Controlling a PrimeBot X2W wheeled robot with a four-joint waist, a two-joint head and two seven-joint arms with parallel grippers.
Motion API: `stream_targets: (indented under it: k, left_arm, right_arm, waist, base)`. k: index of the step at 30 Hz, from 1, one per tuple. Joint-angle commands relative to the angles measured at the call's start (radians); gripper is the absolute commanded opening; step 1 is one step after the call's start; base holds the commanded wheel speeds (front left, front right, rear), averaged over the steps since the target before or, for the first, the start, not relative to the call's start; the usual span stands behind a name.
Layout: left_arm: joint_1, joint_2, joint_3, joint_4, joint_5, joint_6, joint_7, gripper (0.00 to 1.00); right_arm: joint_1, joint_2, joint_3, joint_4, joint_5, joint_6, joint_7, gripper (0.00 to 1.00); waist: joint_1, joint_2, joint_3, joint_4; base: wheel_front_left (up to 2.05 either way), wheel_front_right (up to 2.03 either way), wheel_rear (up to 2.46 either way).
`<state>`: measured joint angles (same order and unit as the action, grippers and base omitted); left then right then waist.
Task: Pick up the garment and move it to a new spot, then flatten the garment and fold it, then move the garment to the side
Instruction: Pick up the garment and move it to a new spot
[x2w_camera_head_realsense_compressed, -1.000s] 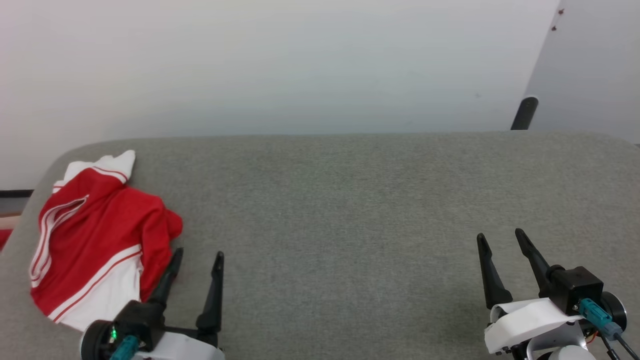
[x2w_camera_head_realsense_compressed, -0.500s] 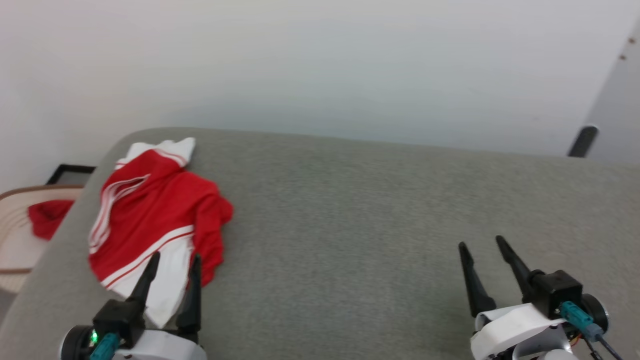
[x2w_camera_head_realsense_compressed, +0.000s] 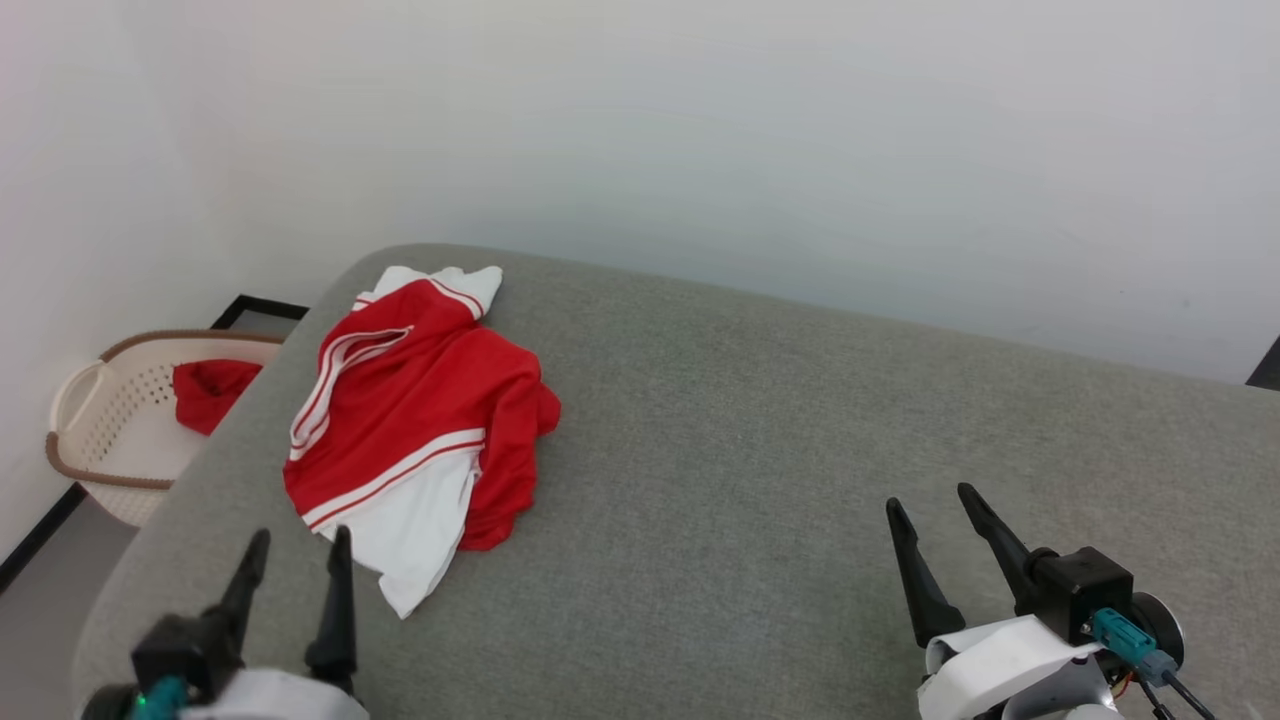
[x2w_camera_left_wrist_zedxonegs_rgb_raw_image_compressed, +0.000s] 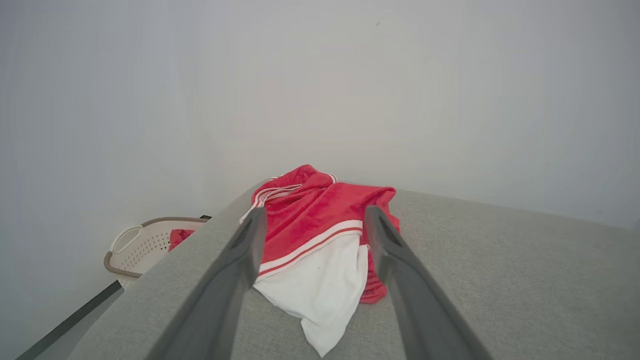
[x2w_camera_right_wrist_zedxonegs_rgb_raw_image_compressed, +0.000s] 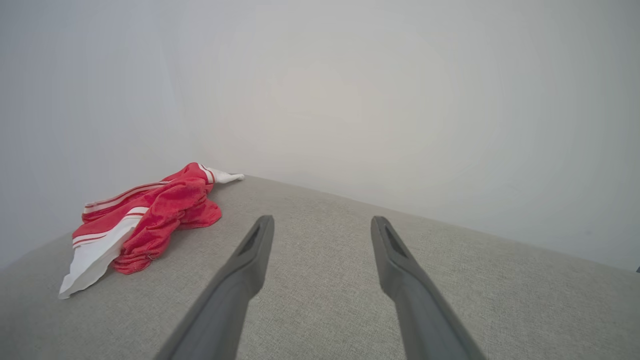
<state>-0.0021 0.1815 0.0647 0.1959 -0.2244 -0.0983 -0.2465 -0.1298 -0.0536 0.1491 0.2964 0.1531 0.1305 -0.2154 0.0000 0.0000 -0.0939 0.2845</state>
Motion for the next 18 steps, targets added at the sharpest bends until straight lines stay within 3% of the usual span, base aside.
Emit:
stream_targets:
  k: [1, 7, 18]
  left_arm:
    - [-0.031, 0.015, 0.006, -0.009, -0.024, -0.008, 0.025, 1.0]
    - [-0.102, 0.069, 0.006, -0.037, -0.098, -0.023, 0.143, 1.0]
    - [-0.349, 0.253, 0.054, -0.029, -0.288, -0.032, 0.503, 1.0]
  right_arm:
    - [-0.006, 0.001, 0.005, 0.002, 0.003, 0.001, 0.002, 1.0]
    - [-0.021, -0.007, 0.005, 0.0, 0.001, 0.001, 0.009, 1.0]
    - [-0.113, -0.043, 0.021, -0.05, -0.003, 0.001, 0.019, 1.0]
  waist:
    - [0.0, 0.0, 0.013, -0.005]
    - [0.0, 0.0, 0.053, -0.036]
    - [0.0, 0.0, 0.266, -0.153]
  base:
    - [0.0, 0.0, 0.0]
    - [0.0, 0.0, 0.0]
    - [0.0, 0.0, 0.0]
